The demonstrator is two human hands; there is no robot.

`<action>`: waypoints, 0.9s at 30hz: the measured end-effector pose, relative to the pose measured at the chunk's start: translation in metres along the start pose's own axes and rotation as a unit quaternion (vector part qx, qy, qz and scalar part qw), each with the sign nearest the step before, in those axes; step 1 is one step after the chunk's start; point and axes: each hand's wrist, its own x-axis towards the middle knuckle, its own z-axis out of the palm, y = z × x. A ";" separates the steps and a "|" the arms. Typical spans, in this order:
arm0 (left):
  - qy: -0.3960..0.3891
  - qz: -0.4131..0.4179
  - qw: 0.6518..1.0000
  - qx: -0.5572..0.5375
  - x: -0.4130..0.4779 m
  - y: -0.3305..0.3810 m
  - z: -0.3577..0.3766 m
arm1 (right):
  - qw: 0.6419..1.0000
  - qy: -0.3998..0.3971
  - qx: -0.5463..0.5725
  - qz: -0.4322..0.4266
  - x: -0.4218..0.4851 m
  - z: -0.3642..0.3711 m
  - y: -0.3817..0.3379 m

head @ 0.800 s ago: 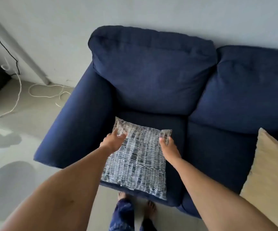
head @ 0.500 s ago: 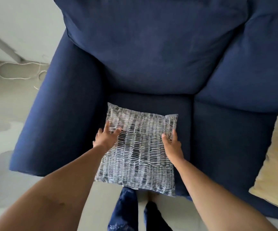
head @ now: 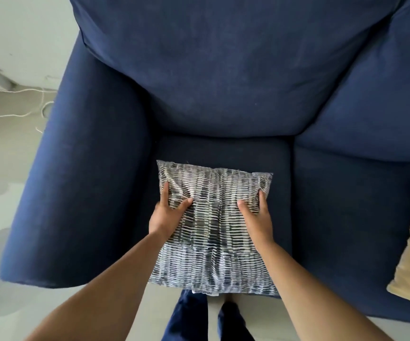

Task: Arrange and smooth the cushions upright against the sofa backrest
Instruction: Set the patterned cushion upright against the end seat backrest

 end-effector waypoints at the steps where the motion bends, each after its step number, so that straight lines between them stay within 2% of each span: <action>1: 0.011 0.012 1.000 -0.006 -0.002 0.006 -0.001 | 1.000 0.008 -0.001 -0.016 -0.001 0.000 -0.007; 6: 0.084 0.128 0.987 -0.057 -0.012 0.051 -0.021 | 0.990 0.056 -0.008 -0.133 0.002 -0.005 -0.058; 11: 0.174 0.266 0.943 -0.104 0.003 0.111 -0.051 | 0.961 0.129 0.020 -0.243 0.026 -0.017 -0.125; 14: 0.199 0.304 0.927 -0.092 0.026 0.141 -0.069 | 0.950 0.157 0.018 -0.270 0.048 -0.026 -0.156; 17: 0.183 0.287 0.939 -0.056 0.057 0.156 -0.076 | 0.951 0.160 -0.011 -0.265 0.072 -0.031 -0.168; 22: 0.101 0.200 0.975 0.002 0.099 0.158 -0.072 | 0.963 0.126 -0.102 -0.215 0.096 -0.030 -0.167; 27: 0.115 0.197 0.974 0.002 0.105 0.164 -0.070 | 0.964 0.125 -0.113 -0.207 0.094 -0.031 -0.176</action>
